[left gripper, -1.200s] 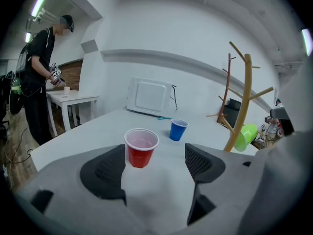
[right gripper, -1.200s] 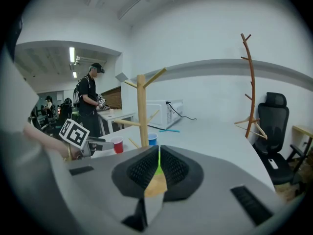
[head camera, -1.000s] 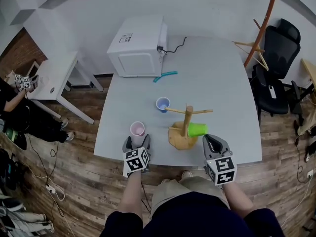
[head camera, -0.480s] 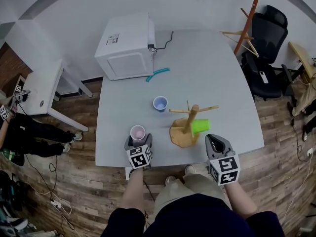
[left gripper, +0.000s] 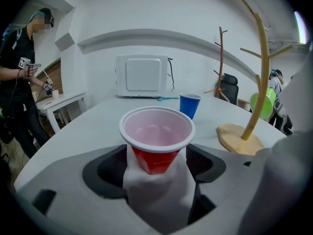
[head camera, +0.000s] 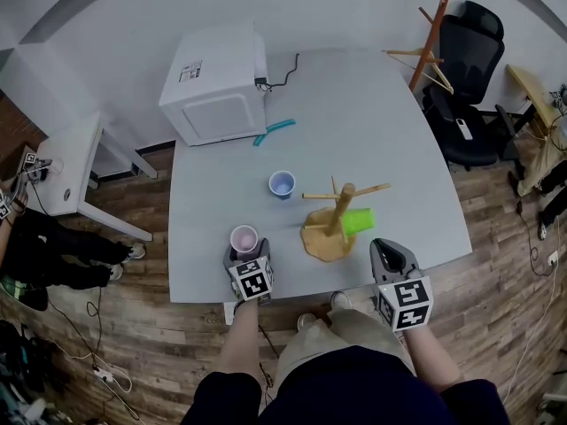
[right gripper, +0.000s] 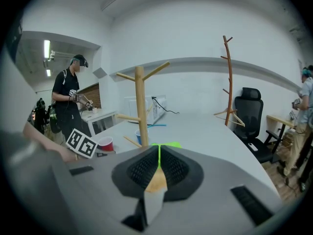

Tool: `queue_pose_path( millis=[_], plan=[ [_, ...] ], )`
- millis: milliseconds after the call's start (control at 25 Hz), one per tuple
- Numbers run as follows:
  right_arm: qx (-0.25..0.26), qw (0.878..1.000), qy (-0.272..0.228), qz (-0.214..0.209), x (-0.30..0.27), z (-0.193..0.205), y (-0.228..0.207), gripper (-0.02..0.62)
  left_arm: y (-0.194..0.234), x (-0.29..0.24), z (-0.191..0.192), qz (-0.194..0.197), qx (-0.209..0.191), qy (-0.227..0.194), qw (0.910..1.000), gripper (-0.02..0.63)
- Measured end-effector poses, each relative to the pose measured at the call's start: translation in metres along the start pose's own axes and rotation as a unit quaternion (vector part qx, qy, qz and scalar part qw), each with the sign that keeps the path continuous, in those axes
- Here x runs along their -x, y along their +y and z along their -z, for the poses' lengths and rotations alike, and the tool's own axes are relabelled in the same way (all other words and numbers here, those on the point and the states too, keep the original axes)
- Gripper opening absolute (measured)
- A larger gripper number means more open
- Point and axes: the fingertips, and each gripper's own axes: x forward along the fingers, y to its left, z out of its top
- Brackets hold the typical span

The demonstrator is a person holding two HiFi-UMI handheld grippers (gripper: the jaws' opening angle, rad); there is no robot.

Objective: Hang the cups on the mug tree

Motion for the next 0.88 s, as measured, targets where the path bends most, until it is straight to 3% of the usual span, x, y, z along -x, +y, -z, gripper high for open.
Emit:
queue_pose_path(
  millis=[40, 160, 880],
  plan=[
    [0.000, 1.000, 0.000, 0.001, 0.000, 0.000, 0.001, 0.034, 0.003, 0.000, -0.001, -0.005, 0.004, -0.001, 1.0000, 0.391],
    [0.001, 1.000, 0.002, 0.003, 0.000, 0.002, 0.003, 0.034, 0.009, 0.004, -0.003, -0.017, 0.006, -0.010, 0.9998, 0.281],
    [0.001, 1.000, -0.004, 0.012, 0.013, 0.007, 0.018, 0.034, 0.004, 0.020, -0.007, 0.010, 0.010, -0.024, 0.9996, 0.258]
  ],
)
